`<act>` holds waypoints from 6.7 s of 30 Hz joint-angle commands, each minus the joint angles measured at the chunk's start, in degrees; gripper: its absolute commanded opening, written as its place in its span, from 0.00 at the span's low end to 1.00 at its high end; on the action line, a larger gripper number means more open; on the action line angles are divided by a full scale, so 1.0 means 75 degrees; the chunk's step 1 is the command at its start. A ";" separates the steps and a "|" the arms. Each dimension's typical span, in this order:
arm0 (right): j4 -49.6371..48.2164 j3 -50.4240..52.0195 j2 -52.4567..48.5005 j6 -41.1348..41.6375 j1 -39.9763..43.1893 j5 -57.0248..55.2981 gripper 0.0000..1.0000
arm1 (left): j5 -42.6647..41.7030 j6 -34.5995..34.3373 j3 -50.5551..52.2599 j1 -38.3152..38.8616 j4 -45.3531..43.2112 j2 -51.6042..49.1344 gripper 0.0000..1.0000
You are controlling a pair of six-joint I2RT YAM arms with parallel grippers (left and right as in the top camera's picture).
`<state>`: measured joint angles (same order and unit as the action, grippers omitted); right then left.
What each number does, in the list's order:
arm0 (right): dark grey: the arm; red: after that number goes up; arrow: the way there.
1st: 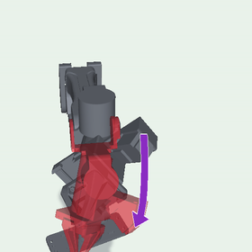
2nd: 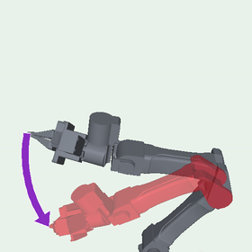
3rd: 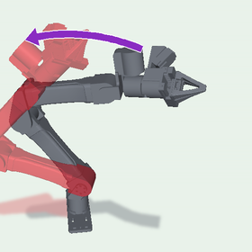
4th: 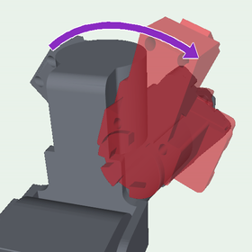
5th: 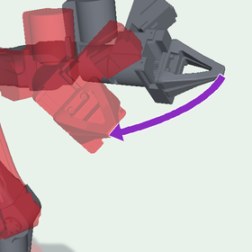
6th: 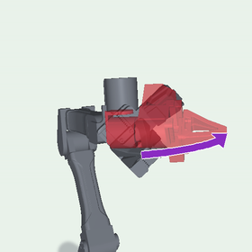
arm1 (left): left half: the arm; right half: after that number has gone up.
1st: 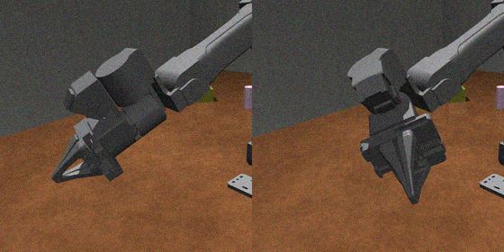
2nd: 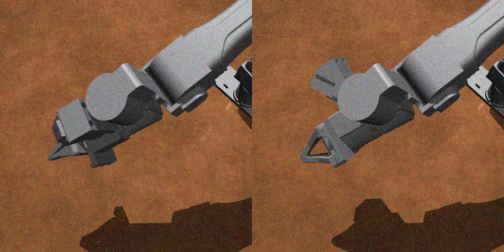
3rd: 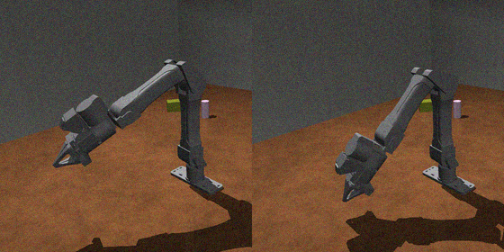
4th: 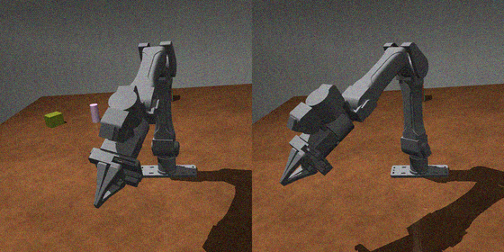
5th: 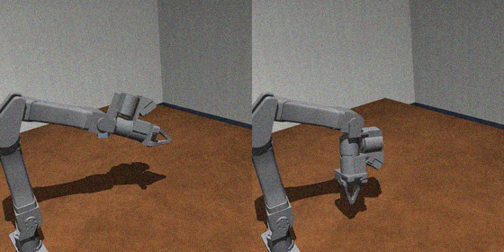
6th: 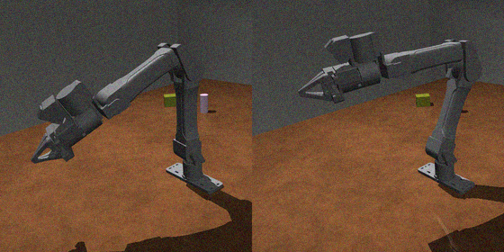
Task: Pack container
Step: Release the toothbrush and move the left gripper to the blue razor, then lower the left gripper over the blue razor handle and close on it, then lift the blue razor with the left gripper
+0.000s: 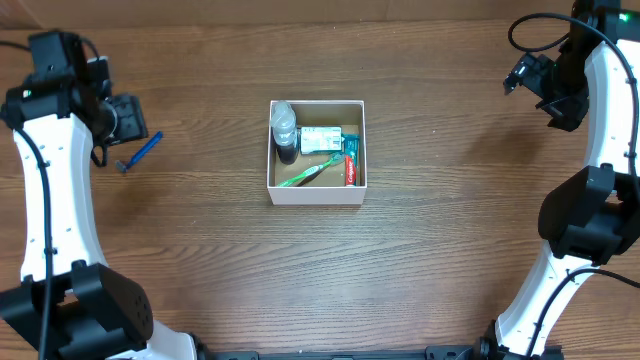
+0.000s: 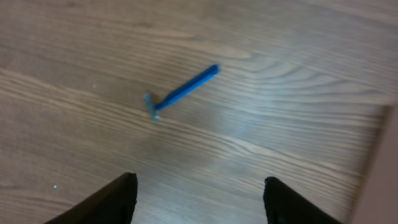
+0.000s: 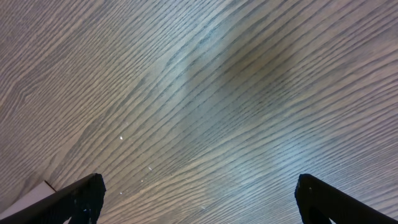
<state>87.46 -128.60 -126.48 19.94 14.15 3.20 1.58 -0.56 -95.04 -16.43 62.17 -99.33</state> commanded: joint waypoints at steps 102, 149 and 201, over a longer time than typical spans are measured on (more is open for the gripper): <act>-0.0032 -0.0163 0.0306 0.0064 -0.0020 0.0041 1.00 | -0.0930 0.1533 0.1081 -0.0274 -0.2177 -0.2940 0.69; -0.0032 -0.0163 0.0306 0.0061 -0.0020 0.0041 1.00 | -0.0189 -0.8699 0.1475 -0.0256 -0.1562 -0.2943 0.69; -0.0032 -0.0163 0.0306 0.0064 -0.0020 0.0041 1.00 | -0.3485 0.0192 0.1416 -0.0251 -0.1125 -0.2940 0.07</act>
<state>87.46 -128.60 -126.48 19.92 14.17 3.18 -20.86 -0.84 -84.55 -18.41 53.39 -120.66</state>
